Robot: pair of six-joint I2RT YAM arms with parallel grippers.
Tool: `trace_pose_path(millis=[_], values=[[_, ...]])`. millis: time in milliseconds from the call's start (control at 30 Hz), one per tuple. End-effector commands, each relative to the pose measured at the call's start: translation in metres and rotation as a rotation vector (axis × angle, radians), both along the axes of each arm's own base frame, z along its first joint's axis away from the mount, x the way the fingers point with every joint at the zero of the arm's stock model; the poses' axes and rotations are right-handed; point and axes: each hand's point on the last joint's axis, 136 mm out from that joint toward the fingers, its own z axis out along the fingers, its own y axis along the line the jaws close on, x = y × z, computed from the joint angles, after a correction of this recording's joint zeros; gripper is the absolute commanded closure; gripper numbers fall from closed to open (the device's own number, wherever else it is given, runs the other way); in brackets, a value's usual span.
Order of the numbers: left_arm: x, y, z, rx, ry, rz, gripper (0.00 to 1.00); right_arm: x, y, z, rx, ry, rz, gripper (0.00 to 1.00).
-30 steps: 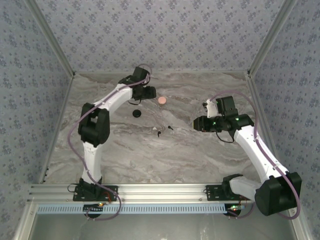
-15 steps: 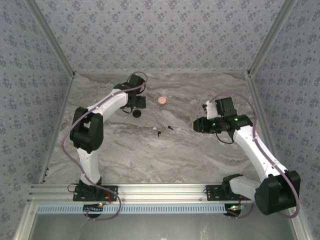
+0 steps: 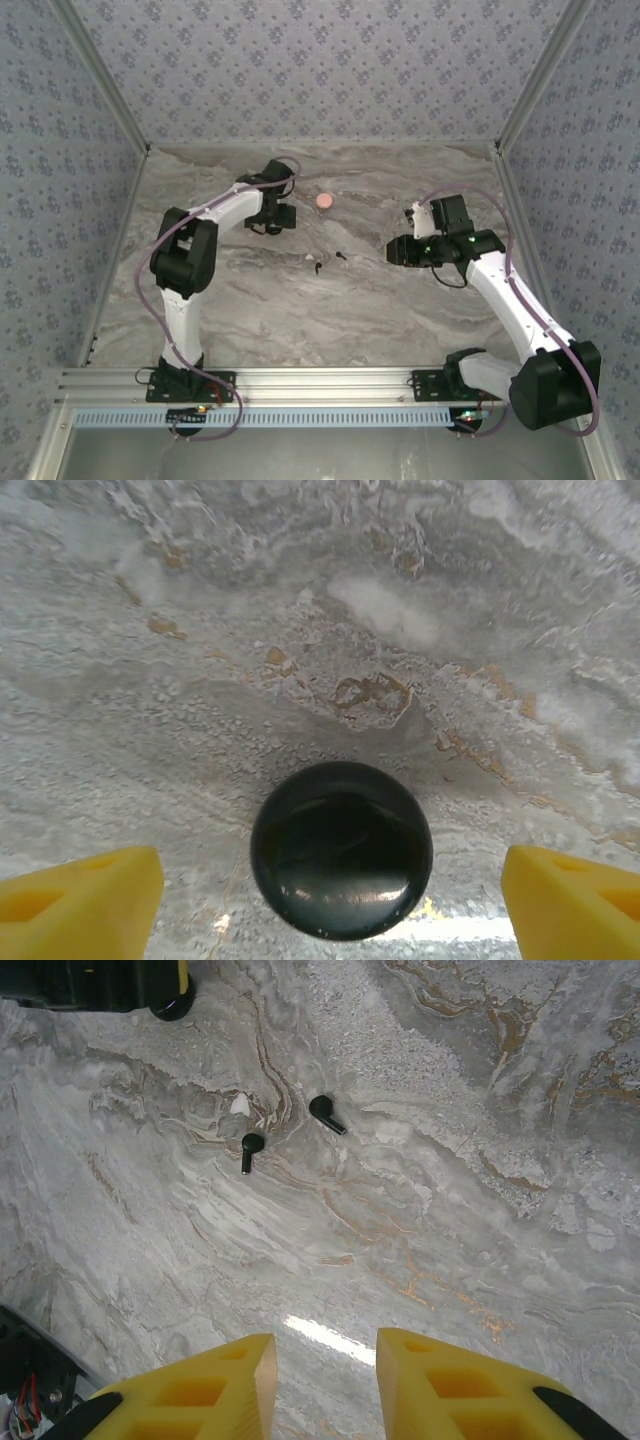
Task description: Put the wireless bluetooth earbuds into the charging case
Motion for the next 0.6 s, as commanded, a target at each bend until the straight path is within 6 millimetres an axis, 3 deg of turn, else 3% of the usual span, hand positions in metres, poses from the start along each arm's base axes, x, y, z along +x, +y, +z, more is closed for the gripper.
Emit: trace_pose_path(millis=[0,433,567], values=[[0.011,-0.008,0.002,-0.032,-0.002,-0.016,0.16,-0.002,-0.002,-0.004,-0.007,0.013,-0.009,0.67],[0.013,-0.007,-0.023,-0.035,0.055,-0.001,0.28,-0.002,-0.003,-0.003,-0.011,0.012,-0.013,0.67],[0.013,-0.007,-0.026,-0.038,0.062,0.002,0.36,-0.002,-0.003,-0.004,-0.013,0.013,-0.013,0.67]])
